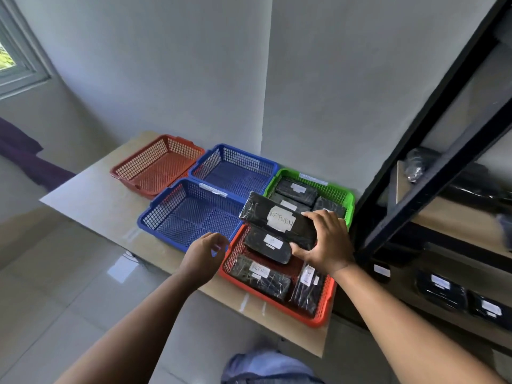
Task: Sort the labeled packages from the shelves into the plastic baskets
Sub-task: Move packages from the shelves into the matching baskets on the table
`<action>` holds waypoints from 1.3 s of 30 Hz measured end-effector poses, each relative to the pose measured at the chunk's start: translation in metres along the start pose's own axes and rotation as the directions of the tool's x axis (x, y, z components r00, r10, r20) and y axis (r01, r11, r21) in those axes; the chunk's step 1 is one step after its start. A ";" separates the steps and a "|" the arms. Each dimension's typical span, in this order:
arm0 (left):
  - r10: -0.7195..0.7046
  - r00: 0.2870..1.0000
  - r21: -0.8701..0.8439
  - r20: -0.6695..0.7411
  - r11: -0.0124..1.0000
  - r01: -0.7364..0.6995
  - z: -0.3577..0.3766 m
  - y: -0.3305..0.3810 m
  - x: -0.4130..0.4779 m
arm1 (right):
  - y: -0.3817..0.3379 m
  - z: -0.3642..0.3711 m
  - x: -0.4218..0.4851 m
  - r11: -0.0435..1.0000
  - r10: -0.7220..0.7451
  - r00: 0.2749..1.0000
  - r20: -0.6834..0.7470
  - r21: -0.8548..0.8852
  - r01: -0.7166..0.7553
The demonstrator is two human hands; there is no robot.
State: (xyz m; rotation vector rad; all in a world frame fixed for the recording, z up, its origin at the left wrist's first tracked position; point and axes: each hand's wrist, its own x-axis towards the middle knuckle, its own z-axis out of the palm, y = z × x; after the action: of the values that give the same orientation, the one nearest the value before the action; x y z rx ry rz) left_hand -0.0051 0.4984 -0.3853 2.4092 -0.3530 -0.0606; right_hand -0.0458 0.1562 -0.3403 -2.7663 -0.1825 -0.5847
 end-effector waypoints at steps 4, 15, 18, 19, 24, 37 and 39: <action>-0.021 1.000 -0.004 0.017 1.000 0.021 -0.014 -0.009 0.036 | 0.004 0.034 0.037 0.998 0.045 0.999 0.029 0.044 -0.046; -0.272 0.962 -0.116 -0.004 0.956 0.269 -0.087 -0.045 0.150 | 0.005 0.101 0.164 0.989 -0.105 0.953 0.285 0.131 0.069; -0.260 0.966 -0.114 -0.004 0.959 0.258 -0.083 -0.048 0.179 | 0.009 0.105 0.192 0.981 -0.164 0.927 0.337 0.153 0.117; -0.255 0.967 -0.119 0.024 0.959 0.256 -0.081 -0.048 0.186 | 0.010 0.106 0.200 0.977 -0.177 0.919 0.352 0.173 0.122; -0.145 0.954 0.008 0.262 0.989 0.148 -0.069 -0.042 0.234 | 0.012 0.113 0.235 0.960 -0.257 0.879 0.401 0.208 0.186; -0.160 0.917 -0.200 0.365 0.949 0.246 -0.031 -0.068 0.342 | 0.012 0.147 0.285 0.947 0.277 0.856 0.437 0.025 -0.319; -0.189 0.901 -0.218 0.390 0.932 0.290 -0.018 -0.077 0.359 | 0.011 0.168 0.271 0.856 0.443 0.775 0.451 0.044 -0.515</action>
State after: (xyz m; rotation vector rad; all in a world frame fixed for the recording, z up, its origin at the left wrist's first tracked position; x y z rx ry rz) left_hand 0.3606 0.4694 -0.4032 2.1465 -0.1910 -0.6356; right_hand 0.2652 0.2168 -0.3776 -2.5793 0.3684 0.1710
